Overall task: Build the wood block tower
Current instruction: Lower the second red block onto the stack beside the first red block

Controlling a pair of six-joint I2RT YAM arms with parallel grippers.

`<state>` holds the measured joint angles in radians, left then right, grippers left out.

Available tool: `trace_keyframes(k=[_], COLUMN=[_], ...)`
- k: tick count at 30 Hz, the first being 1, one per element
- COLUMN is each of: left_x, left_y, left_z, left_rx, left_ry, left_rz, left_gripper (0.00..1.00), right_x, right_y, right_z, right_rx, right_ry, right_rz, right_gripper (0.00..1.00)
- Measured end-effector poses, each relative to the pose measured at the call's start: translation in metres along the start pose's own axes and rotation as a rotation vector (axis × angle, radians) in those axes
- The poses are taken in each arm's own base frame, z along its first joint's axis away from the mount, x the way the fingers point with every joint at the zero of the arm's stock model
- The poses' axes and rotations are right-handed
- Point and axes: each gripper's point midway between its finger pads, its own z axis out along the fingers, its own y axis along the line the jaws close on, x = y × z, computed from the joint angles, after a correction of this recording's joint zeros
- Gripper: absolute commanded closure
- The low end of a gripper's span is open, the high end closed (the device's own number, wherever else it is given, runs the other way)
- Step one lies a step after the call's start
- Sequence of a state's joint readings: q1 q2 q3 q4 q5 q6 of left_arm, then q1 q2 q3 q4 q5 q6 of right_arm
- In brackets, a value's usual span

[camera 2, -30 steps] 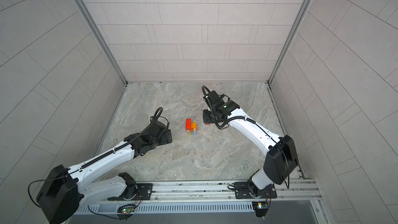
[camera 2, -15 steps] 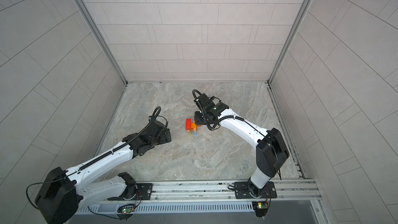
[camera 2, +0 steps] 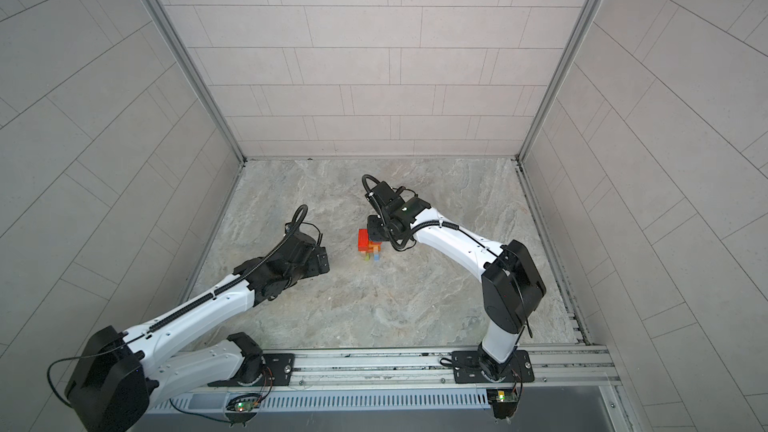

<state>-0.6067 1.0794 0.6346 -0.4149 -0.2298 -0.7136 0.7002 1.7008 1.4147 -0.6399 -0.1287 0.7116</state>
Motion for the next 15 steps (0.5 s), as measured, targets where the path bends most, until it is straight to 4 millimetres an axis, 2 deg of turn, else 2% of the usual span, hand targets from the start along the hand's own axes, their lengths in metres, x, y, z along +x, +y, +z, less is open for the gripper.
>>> trace_keyframes(k=[15], left_x=[0.0013], left_y=[0.0035], left_z=[-0.0002], left_rx=[0.001], left_ry=[-0.006], left_rz=[-0.008], left_gripper=[0.00], right_x=[0.0041], right_y=[-0.0011], right_z=[0.0087], right_rx=[0.015], right_ry=[0.016], right_rz=[0.017], right_gripper=[0.74])
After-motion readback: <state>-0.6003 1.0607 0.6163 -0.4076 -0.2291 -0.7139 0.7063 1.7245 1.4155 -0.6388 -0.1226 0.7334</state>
